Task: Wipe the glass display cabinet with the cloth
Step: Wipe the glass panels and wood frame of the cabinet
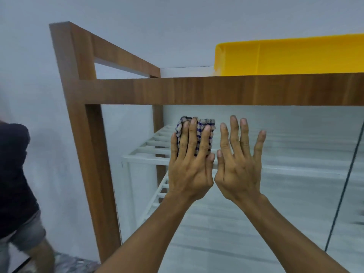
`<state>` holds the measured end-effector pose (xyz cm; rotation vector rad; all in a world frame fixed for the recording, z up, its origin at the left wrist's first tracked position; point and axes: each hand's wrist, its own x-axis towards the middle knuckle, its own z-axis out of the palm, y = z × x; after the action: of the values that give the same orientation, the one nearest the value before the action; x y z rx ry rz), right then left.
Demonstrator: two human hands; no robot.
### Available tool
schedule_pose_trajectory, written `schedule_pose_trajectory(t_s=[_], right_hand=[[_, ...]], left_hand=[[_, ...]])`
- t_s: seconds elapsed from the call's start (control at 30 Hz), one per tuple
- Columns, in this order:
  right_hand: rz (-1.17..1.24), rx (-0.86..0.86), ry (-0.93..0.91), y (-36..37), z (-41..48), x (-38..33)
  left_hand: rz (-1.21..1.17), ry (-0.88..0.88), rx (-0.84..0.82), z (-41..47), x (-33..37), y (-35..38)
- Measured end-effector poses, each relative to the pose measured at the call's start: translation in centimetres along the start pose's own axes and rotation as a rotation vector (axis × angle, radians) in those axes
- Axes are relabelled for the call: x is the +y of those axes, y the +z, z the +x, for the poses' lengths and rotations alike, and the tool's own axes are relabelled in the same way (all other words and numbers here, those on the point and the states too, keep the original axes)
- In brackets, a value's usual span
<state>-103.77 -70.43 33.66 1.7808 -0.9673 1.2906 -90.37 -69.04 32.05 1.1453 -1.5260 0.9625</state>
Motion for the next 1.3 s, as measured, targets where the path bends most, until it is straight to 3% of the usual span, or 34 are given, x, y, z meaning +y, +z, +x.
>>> schedule_pose_trajectory(t_s=[0.4,0.6,0.7,0.83,0.97,1.13,1.23,1.3], right_hand=[[-0.023,-0.047,-0.107,5.2,2.4,-12.0],[-0.032,-0.037,-0.085,6.0,1.7,-12.3],[-0.017,-0.025,-0.074,5.9,1.7,-12.4],[0.086,0.036,-0.092,5.5,1.7,-12.2],[0.050,0.060,0.018,4.4,-0.8,-9.1],[-0.011,0.054,0.039,2.7,-4.2,-3.1],[-0.037,0.079,0.060,1.5,-4.8,0.3],[-0.048,0.090,0.051,0.8,-5.0,2.3]], left_hand=[[0.075,-0.111,0.062,-1.0,-12.6,-3.4],[0.010,-0.240,0.148,-3.4,-14.9,-3.5],[-0.048,-0.325,0.124,-6.8,-13.0,-3.0],[-0.070,-0.039,0.024,-7.1,-10.6,-2.3],[-0.063,-0.241,0.118,-3.0,-8.1,-2.0],[-0.025,0.066,-0.015,-6.2,-4.7,-0.6],[-0.023,-0.088,0.067,-4.4,-2.4,0.2],[-0.068,-0.041,0.062,-2.2,1.7,1.1]])
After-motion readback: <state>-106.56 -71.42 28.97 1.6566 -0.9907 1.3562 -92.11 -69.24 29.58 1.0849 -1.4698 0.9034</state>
